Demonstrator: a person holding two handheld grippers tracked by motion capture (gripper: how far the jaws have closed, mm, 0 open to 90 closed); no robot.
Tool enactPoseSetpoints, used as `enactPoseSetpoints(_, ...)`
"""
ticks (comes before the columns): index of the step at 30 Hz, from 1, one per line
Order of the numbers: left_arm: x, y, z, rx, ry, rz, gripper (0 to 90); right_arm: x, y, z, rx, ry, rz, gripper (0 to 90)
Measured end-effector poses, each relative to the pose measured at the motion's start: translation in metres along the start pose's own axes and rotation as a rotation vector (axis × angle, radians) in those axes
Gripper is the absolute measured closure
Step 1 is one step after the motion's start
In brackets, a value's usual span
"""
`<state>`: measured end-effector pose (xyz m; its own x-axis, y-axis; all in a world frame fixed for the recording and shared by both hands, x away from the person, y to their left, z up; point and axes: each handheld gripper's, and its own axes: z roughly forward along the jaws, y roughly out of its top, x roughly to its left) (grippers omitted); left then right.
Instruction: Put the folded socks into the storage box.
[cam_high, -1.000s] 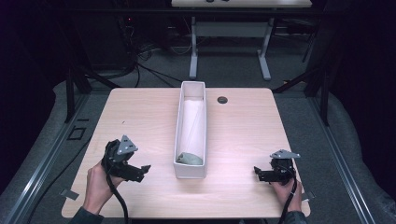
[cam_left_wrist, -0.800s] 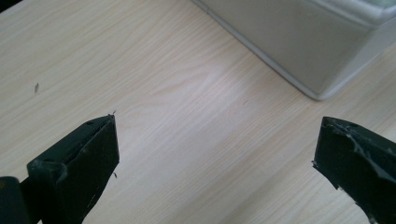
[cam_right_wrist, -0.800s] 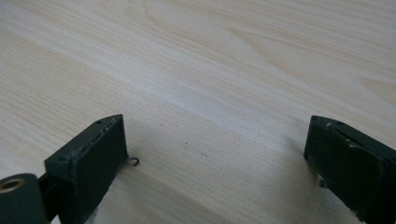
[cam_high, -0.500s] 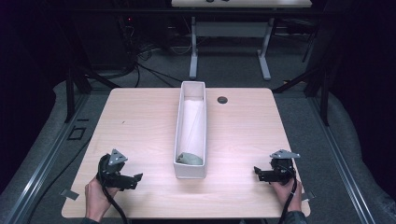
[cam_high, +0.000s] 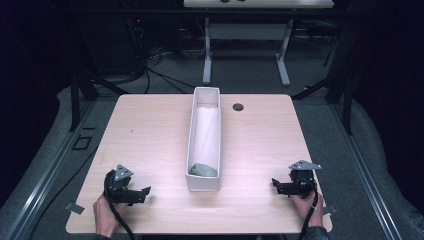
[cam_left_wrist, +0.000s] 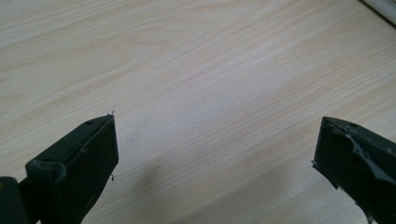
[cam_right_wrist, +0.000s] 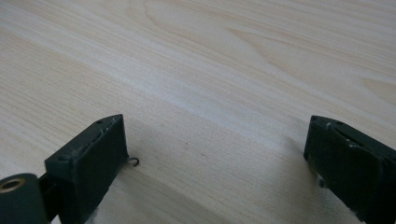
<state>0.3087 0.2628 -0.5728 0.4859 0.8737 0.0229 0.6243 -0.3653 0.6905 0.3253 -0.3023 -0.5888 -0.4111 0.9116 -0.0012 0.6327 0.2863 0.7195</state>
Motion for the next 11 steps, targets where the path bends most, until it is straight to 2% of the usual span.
enactPoseSetpoints(2,0.000,-0.001,0.002,-0.008,0.000,-0.002,0.0,0.000,0.000,0.000,0.000,0.000,0.001,5.5)
enactPoseSetpoints(9,0.000,-0.006,0.014,0.016,-0.007,-0.010,0.0,0.001,0.001,0.001,-0.003,-0.006,0.015,5.3)
enactPoseSetpoints(11,0.000,-0.008,0.015,0.006,-0.015,-0.018,0.0,0.002,0.001,0.001,-0.002,-0.009,0.018,4.7)
